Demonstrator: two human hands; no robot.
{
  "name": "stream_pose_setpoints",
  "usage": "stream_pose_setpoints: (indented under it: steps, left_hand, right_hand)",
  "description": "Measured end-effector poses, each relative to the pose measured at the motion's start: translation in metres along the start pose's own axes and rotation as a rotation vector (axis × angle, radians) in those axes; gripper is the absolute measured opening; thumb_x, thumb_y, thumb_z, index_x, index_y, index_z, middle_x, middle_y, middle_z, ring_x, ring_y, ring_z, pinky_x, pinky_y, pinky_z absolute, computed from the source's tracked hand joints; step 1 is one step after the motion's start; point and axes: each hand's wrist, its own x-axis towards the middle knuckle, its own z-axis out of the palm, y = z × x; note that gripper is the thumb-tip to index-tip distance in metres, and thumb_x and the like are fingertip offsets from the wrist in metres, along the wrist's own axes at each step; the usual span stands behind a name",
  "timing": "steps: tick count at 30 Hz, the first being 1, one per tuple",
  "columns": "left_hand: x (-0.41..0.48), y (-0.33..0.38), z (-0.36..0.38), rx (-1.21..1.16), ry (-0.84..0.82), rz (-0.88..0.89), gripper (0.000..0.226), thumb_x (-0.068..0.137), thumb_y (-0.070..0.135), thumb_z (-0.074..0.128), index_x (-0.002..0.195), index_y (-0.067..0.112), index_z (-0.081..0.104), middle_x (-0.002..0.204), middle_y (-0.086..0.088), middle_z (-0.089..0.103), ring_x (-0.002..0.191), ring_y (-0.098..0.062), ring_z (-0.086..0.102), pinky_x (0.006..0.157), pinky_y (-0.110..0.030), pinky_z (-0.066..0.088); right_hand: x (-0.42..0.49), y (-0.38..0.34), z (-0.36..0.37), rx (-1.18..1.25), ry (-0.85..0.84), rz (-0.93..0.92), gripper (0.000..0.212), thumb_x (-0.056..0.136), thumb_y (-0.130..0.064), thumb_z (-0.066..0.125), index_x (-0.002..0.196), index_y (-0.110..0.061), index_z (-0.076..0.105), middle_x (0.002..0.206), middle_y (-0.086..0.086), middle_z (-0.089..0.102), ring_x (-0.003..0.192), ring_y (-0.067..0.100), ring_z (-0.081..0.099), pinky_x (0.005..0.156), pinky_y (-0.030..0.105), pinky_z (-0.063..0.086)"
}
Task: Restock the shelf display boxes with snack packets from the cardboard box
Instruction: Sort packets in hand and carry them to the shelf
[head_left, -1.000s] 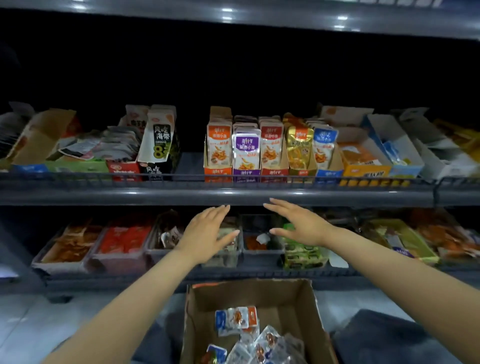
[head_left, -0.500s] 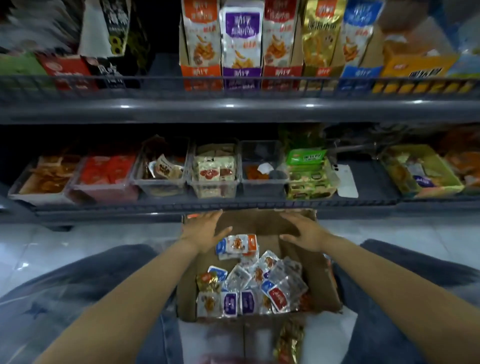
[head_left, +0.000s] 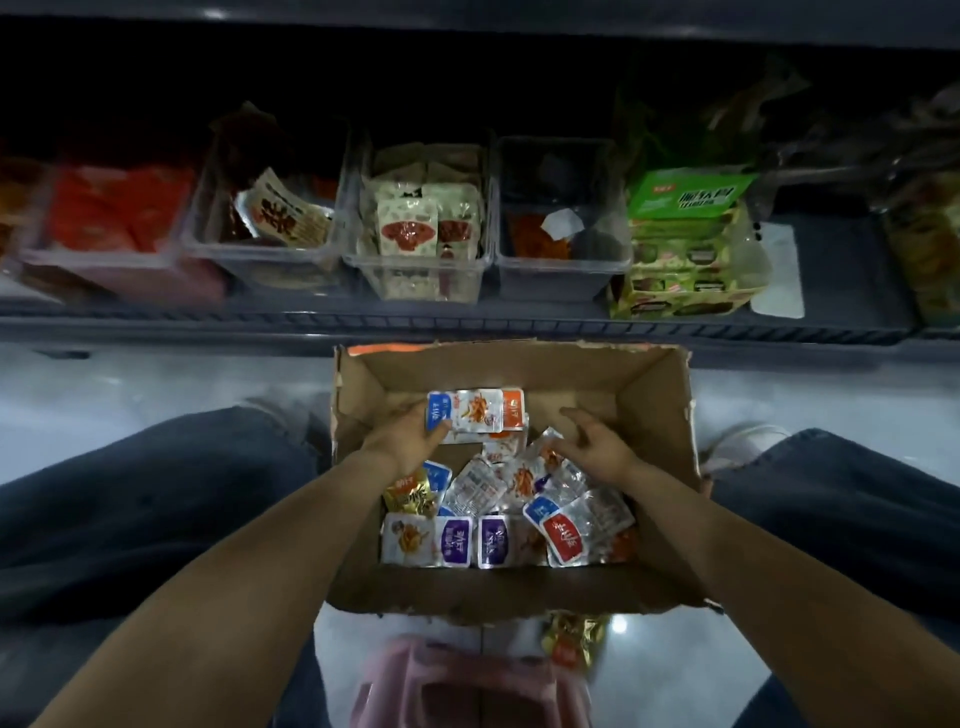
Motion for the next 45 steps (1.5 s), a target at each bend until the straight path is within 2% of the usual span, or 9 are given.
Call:
stream_pose_setpoints:
  steps: [7, 13, 17, 27, 31, 36, 41, 43, 45]
  left_hand:
    - [0.068, -0.036, 0.032, -0.169, -0.039, -0.045, 0.065, 0.086, 0.071, 0.029, 0.128, 0.024, 0.046, 0.109, -0.002, 0.065, 0.092, -0.015, 0.062, 0.086, -0.043, 0.052]
    - [0.079, -0.03, 0.045, -0.329, -0.111, -0.174, 0.072, 0.092, 0.063, 0.033, 0.15, 0.022, 0.017, 0.153, -0.007, 0.029, 0.137, -0.028, 0.033, 0.11, -0.042, 0.031]
    - [0.091, -0.033, 0.053, -0.338, -0.14, -0.242, 0.075, 0.088, 0.07, 0.031, 0.15, 0.032, 0.011, 0.157, -0.004, 0.02, 0.141, -0.029, 0.026, 0.113, -0.048, 0.026]
    - [0.102, -0.027, 0.063, -0.146, -0.23, -0.133, 0.062, 0.097, 0.059, 0.022, 0.151, 0.031, 0.009, 0.159, 0.01, -0.005, 0.147, -0.021, -0.002, 0.119, -0.043, 0.004]
    - [0.096, -0.013, 0.067, -0.173, -0.272, -0.023, 0.061, 0.097, 0.058, 0.027, 0.151, 0.033, 0.015, 0.16, 0.005, 0.006, 0.145, -0.023, 0.014, 0.113, -0.033, 0.018]
    - [0.086, -0.001, 0.071, -0.357, -0.254, -0.015, 0.049, 0.1, 0.041, 0.039, 0.143, 0.019, 0.035, 0.145, -0.01, 0.041, 0.127, -0.025, 0.045, 0.094, -0.026, 0.037]
    - [0.078, -0.007, 0.053, -0.5, -0.067, -0.053, 0.068, 0.082, 0.051, 0.065, 0.138, 0.026, 0.035, 0.126, 0.013, 0.047, 0.1, -0.009, 0.058, 0.076, -0.02, 0.049]
    - [0.077, -0.011, 0.046, -0.502, -0.138, -0.104, 0.077, 0.062, 0.074, 0.067, 0.126, 0.035, 0.045, 0.118, 0.015, 0.058, 0.099, -0.012, 0.064, 0.084, -0.035, 0.054]
    - [0.074, -0.011, 0.039, -0.505, -0.237, -0.123, 0.052, 0.063, 0.073, 0.068, 0.102, 0.041, 0.054, 0.109, 0.007, 0.067, 0.1, -0.017, 0.066, 0.091, -0.043, 0.052]
  right_hand:
    - [0.037, 0.011, 0.03, 0.384, 0.001, 0.153, 0.061, 0.086, -0.032, 0.067, 0.138, -0.014, 0.042, 0.135, 0.006, 0.05, 0.119, 0.025, 0.052, 0.099, 0.035, 0.045]
    - [0.059, 0.008, 0.046, 0.432, -0.08, 0.106, 0.039, 0.09, -0.037, 0.059, 0.12, -0.012, 0.057, 0.116, 0.0, 0.063, 0.111, 0.02, 0.059, 0.082, 0.025, 0.045]
    - [0.071, 0.004, 0.051, 0.502, -0.062, 0.132, 0.015, 0.095, -0.031, 0.054, 0.105, -0.022, 0.051, 0.094, -0.01, 0.059, 0.085, 0.003, 0.056, 0.077, 0.022, 0.042]
    - [0.099, 0.006, 0.066, 0.665, -0.046, 0.141, 0.031, 0.087, -0.024, 0.066, 0.114, -0.01, 0.062, 0.11, 0.009, 0.069, 0.097, 0.024, 0.068, 0.08, 0.034, 0.057]
    - [0.105, 0.007, 0.076, 0.739, 0.092, 0.226, 0.042, 0.084, -0.017, 0.071, 0.118, 0.0, 0.054, 0.11, 0.014, 0.066, 0.09, 0.024, 0.067, 0.058, 0.02, 0.055]
    - [0.093, 0.01, 0.07, 0.795, 0.196, 0.255, 0.022, 0.084, -0.004, 0.068, 0.104, 0.0, 0.062, 0.102, 0.018, 0.068, 0.089, 0.029, 0.067, 0.076, 0.035, 0.056]
    - [0.071, 0.011, 0.048, 0.846, 0.072, 0.261, 0.009, 0.082, 0.0, 0.067, 0.09, -0.003, 0.064, 0.089, 0.014, 0.069, 0.065, 0.017, 0.07, 0.052, 0.027, 0.057]
    - [0.06, 0.009, 0.038, 0.796, -0.041, 0.241, 0.015, 0.083, -0.003, 0.068, 0.097, -0.001, 0.064, 0.095, 0.016, 0.07, 0.073, 0.021, 0.069, 0.058, 0.029, 0.059]
    - [0.048, 0.002, 0.027, 0.745, -0.158, 0.189, 0.017, 0.084, -0.007, 0.067, 0.101, -0.002, 0.065, 0.093, 0.013, 0.071, 0.077, 0.021, 0.069, 0.068, 0.029, 0.059]
